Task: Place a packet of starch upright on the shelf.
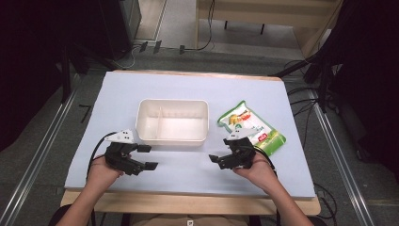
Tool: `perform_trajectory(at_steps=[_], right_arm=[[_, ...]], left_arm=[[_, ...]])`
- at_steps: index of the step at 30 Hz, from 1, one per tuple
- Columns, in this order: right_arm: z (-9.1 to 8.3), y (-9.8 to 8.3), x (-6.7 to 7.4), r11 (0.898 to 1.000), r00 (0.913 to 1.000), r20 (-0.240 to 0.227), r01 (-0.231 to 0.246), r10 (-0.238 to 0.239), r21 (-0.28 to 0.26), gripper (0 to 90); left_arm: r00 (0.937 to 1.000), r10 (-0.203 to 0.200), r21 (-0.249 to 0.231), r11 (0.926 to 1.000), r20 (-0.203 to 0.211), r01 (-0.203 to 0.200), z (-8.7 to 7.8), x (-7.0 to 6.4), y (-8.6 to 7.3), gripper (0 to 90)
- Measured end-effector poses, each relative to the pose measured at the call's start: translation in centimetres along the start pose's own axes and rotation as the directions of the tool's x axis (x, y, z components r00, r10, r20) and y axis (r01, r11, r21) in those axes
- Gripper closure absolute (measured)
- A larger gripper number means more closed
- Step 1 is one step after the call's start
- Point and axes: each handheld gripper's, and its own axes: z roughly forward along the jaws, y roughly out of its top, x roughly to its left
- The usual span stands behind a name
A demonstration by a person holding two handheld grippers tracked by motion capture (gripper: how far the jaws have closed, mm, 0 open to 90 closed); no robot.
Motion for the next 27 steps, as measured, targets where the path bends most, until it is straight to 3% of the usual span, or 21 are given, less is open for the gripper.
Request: perform_trajectory(at_steps=[4, 5, 11, 14, 16, 19, 23, 27], right_arm=[[0.1, -0.2, -0.3, 1.0, 0.9998, -0.013, 0.017, -0.017, 0.007, 14.6], [0.0, -0.2, -0.4, 1.0, 0.9992, -0.04, 0.005, -0.005, 0.007, 14.6], [-0.1, -0.2, -0.5, 1.0, 0.9993, -0.038, 0.002, -0.001, 0.002, 16.4], [-0.4, -0.1, -0.6, 1.0, 0.9994, -0.033, 0.007, -0.008, -0.01, 25.6], [-0.5, 0.0, -0.7, 1.0, 0.9996, -0.023, 0.014, -0.014, -0.017, 25.8], [-0.8, 0.0, -1.0, 1.0, 0.9998, -0.004, -0.02, 0.02, -0.005, 32.6], [-1.1, 0.1, -1.3, 1.0, 0.9998, 0.006, -0.019, 0.019, -0.019, 38.0], [-1.8, 0.1, -2.0, 0.999, 0.9992, 0.018, -0.034, 0.035, -0.031, 51.1]], left_arm=[[1.0, 0.001, -0.001, 1.0, -0.006, -0.001, -0.1, 0.0, 0.0, 23.3], [1.0, 0.001, 0.0, 1.0, -0.007, -0.001, -0.2, 0.1, 0.0, 23.3], [1.0, 0.006, -0.001, 1.0, -0.008, -0.006, -0.1, 0.0, 0.0, 23.3], [0.9999, 0.008, 0.004, 1.0, -0.01, -0.008, -0.2, 0.1, 0.0, 23.3], [0.9999, 0.008, 0.003, 1.0, -0.011, -0.008, -0.2, 0.1, 0.0, 23.3], [0.9999, 0.009, 0.0, 1.0, -0.009, -0.009, -0.2, 0.0, 0.0, 23.3], [0.9999, 0.008, -0.001, 1.0, -0.008, -0.008, -0.1, 0.0, 0.0, 23.3], [0.9999, 0.01, 0.001, 1.0, -0.006, -0.01, -0.2, 0.0, 0.0, 23.3]])
